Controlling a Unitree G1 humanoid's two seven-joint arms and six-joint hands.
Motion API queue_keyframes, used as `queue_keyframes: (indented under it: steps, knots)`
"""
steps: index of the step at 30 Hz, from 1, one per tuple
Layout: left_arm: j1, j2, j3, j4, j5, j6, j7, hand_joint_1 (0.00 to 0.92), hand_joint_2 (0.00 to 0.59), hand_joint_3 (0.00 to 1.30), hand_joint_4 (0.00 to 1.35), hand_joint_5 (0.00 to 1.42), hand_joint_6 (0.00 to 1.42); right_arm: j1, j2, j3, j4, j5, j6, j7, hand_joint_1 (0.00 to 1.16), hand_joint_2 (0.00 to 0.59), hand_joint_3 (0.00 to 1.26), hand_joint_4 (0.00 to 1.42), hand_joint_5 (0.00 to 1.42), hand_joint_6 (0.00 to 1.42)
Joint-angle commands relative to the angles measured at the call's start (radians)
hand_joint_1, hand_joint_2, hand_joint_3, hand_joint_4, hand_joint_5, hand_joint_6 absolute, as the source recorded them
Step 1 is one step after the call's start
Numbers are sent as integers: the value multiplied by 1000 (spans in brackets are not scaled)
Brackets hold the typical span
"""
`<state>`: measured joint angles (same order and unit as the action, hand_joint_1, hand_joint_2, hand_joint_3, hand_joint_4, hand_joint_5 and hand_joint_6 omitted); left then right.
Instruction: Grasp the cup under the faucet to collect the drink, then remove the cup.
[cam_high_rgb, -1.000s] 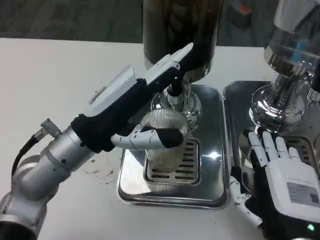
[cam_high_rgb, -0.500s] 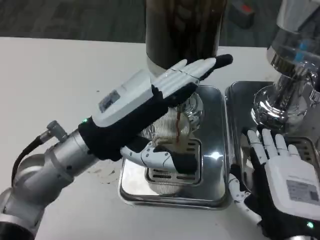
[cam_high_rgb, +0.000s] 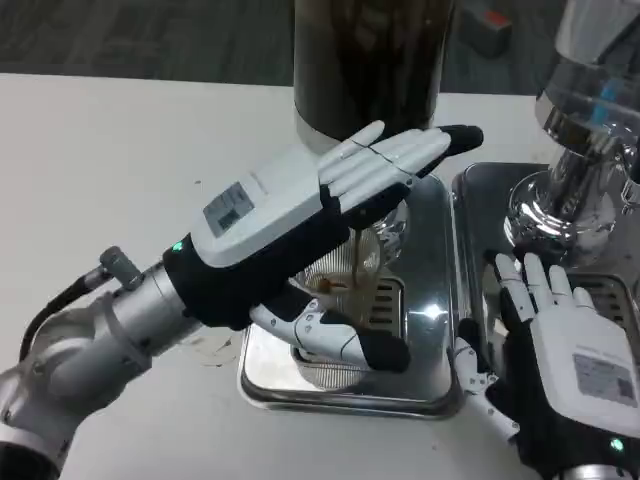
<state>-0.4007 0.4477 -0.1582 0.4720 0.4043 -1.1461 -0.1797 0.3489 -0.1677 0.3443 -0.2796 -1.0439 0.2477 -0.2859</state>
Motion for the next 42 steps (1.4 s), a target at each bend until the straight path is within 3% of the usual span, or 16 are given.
queue_keyframes:
  steps: [1, 5, 10, 14, 18, 23, 32, 42]
  knots:
    - [7, 14, -20, -7, 36, -5, 4, 0, 105, 0, 0, 56, 17, -1, 16, -30, -7, 88, -22, 2, 237, 495, 64, 0, 0, 61]
    - [7, 20, -25, -9, 36, -3, 10, 0, 105, 0, 0, 56, 19, -1, 45, -84, -16, 273, -72, 33, 265, 487, 53, 0, 0, 77]
    - [7, 24, -32, -8, 34, 1, 16, 0, 113, 0, 0, 65, 21, -27, 41, -131, 6, 447, -139, 88, 330, 465, 3, 0, 0, 65]
    - [10, 24, -34, -5, 27, -5, 25, 0, 115, 0, 0, 76, 31, -54, 23, -147, 44, 571, -196, 162, 525, 296, 0, 0, 0, 38]
    - [12, 24, -32, -2, 22, -8, 31, 0, 114, 2, 0, 77, 33, -90, 27, -145, 66, 676, -217, 244, 686, 234, 0, 0, 0, 18]
    - [10, 23, -39, 7, 0, -5, 25, 0, 114, 6, 0, 83, 36, -120, 30, -137, 70, 688, -208, 261, 728, 199, 0, 0, 0, 0]
    - [12, 21, -40, 1, -5, 5, 23, 0, 114, 13, 0, 89, 44, -180, 48, -134, 127, 711, -211, 267, 747, 197, 0, 0, 0, 0]
    - [21, 23, -48, -10, 4, 10, 17, 0, 115, 15, 0, 90, 52, -232, 54, -100, 184, 703, -237, 267, 759, 191, 0, 0, 0, 0]
